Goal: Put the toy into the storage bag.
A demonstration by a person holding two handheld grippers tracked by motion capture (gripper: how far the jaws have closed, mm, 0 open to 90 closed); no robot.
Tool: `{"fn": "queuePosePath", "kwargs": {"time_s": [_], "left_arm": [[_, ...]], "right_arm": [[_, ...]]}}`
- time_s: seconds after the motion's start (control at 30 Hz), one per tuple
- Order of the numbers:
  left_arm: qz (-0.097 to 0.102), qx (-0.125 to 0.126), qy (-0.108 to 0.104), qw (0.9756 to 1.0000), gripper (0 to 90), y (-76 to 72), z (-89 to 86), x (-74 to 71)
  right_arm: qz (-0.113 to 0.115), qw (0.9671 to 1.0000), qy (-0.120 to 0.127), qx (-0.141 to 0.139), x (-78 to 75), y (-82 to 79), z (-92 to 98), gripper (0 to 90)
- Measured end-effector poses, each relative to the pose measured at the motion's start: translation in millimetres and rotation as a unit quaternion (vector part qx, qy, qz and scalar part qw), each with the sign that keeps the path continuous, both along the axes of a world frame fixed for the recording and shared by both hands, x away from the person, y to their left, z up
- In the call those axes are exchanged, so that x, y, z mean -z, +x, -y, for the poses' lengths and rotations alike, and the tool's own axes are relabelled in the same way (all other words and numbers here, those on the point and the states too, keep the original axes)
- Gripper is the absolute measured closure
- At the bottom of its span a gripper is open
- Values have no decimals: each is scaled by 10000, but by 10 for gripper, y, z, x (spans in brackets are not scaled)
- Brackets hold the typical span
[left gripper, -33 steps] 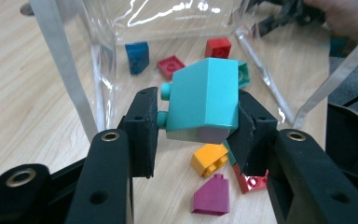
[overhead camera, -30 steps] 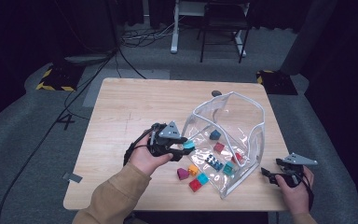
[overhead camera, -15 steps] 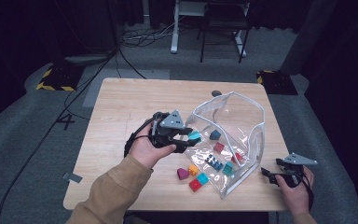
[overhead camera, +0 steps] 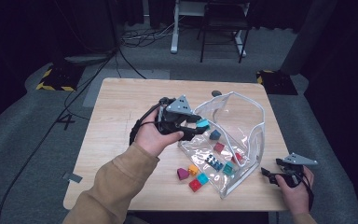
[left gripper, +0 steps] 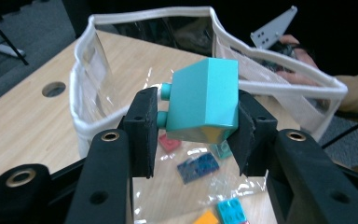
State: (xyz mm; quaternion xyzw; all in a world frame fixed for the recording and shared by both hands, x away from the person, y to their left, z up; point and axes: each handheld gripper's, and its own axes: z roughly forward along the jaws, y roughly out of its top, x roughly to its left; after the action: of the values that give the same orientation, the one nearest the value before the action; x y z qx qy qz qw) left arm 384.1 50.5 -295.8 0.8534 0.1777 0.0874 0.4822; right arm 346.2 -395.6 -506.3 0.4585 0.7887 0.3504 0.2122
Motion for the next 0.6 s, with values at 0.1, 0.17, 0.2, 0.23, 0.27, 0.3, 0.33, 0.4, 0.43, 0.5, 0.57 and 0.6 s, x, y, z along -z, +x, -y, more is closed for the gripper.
{"fn": "queuePosePath", "kwargs": {"time_s": [0.1,0.17,0.2,0.23,0.27,0.3,0.33,0.4,0.43,0.5,0.57,0.6], "left_arm": [[18,-5,-102,9999,568,48,51,-52],[16,-2,-140,9999,569,66,81,-73],[50,22,-146,9999,568,94,127,-101],[49,29,-168,9998,568,107,156,-114],[49,29,-168,9998,569,107,156,-114],[70,44,-155,9998,569,123,181,-130],[90,45,-169,9998,569,154,236,-154],[106,54,-172,9998,568,177,265,-168],[106,68,-177,9998,568,209,306,-180],[100,68,-198,9997,568,228,330,-182],[97,66,-203,9997,568,268,377,-182],[90,73,-216,9997,568,290,401,-179]], "right_arm": [[0,10000,0,-1,0,0,0,166],[1,10000,0,-1,0,1,0,167],[1,10000,-1,-1,0,1,0,166],[0,10000,0,0,0,0,0,166],[0,10000,1,0,0,0,0,166],[0,10000,1,0,0,0,0,166],[1,10000,0,0,0,0,0,166],[1,10000,0,-1,0,1,0,166],[1,10000,0,-1,0,1,0,166],[0,10000,2,0,0,0,0,166],[1,10000,0,-2,0,1,1,166],[-1,10000,1,-2,0,1,0,166]]}}
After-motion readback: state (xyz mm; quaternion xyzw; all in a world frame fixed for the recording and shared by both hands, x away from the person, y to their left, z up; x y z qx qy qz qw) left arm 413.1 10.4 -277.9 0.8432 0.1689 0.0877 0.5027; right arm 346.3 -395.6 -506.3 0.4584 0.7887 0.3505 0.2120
